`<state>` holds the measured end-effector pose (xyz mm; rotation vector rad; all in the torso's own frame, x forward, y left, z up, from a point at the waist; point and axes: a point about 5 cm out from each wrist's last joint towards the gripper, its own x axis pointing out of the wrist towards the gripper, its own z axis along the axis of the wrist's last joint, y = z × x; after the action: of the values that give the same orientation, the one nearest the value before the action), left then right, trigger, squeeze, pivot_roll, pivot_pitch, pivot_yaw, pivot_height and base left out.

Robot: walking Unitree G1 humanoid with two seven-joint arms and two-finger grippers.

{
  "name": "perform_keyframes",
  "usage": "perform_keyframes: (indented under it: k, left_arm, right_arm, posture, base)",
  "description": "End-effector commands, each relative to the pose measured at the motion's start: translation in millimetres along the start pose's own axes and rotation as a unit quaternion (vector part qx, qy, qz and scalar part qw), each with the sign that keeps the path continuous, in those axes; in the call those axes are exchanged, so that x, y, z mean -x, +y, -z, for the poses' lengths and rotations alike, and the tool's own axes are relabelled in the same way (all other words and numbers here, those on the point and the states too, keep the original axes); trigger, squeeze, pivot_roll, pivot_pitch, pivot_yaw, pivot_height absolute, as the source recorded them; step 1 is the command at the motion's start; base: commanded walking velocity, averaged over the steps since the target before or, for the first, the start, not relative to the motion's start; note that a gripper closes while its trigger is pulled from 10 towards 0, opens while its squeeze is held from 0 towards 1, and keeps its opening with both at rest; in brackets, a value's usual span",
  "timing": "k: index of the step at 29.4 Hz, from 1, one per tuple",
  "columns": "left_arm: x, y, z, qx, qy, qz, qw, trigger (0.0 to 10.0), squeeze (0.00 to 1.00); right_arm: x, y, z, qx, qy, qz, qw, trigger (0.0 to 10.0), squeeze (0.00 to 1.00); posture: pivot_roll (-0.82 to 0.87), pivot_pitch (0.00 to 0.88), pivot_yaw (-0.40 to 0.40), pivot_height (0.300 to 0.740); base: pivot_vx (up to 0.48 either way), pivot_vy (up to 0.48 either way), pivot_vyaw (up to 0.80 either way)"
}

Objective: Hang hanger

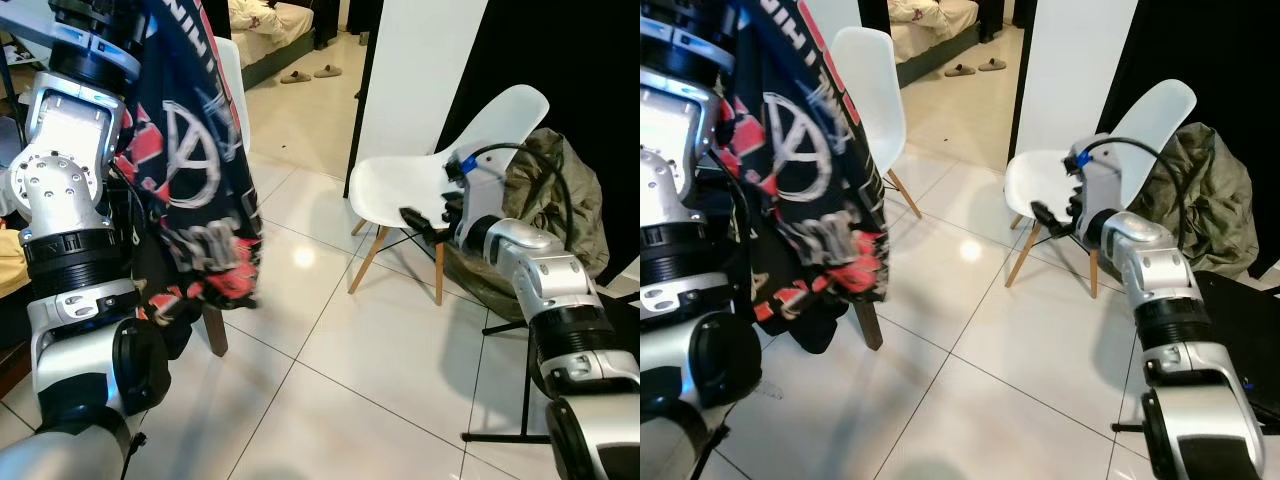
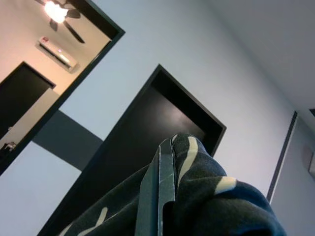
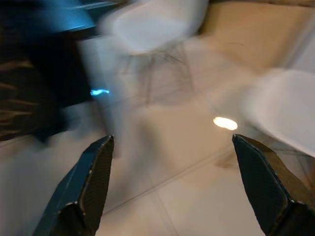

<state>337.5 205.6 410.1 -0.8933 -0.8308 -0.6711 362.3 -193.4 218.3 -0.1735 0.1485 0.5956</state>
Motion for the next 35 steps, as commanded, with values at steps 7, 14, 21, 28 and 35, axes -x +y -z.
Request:
perform_keyframes:
  k: [7, 14, 21, 28, 35]
  left_arm:
    - [-9.0, -6.8, 0, 0.027, 0.003, 0.016, 1.000, 0.0, 0.00]
    - [-11.1, -31.1, 6, 0.100, 0.010, 0.135, 0.986, 0.0, 0.00]
    - [-1.6, -48.3, 13, 0.060, 0.069, 0.233, 0.968, 0.5, 0.00]
    - [-2.7, -46.3, 17, 0.056, 0.070, 0.221, 0.971, 0.0, 0.00]
    - [-3.4, -41.9, 21, 0.051, 0.071, 0.203, 0.975, 0.0, 0.00]
  right_arm:
    - [6.2, 41.3, -2, 0.047, -0.016, -0.147, 0.988, 10.0, 0.00]
    - [-2.6, 46.2, -22, 0.016, -0.104, -0.135, 0.985, 10.0, 0.00]
    - [7.1, 34.9, -52, -0.061, -0.209, -0.125, 0.968, 10.0, 0.00]
    - [15.6, 73.4, -42, -0.031, -0.192, -0.263, 0.945, 10.0, 0.00]
    - [27.6, 99.6, -43, -0.019, -0.198, -0.356, 0.913, 10.0, 0.00]
  posture:
    - [-0.02, 0.077, -0.019, 0.740]
    - [-0.02, 0.076, -0.022, 0.740]
    - [-0.02, 0.068, -0.021, 0.740]
    - [-0.02, 0.064, -0.017, 0.740]
    - [-0.02, 0.061, -0.015, 0.740]
  base:
    - [0.000, 0.000, 0.00]
    - [0.000, 0.000, 0.00]
    - [0.000, 0.000, 0.00]
    - [0.000, 0.000, 0.00]
    - [0.000, 0.000, 0.00]
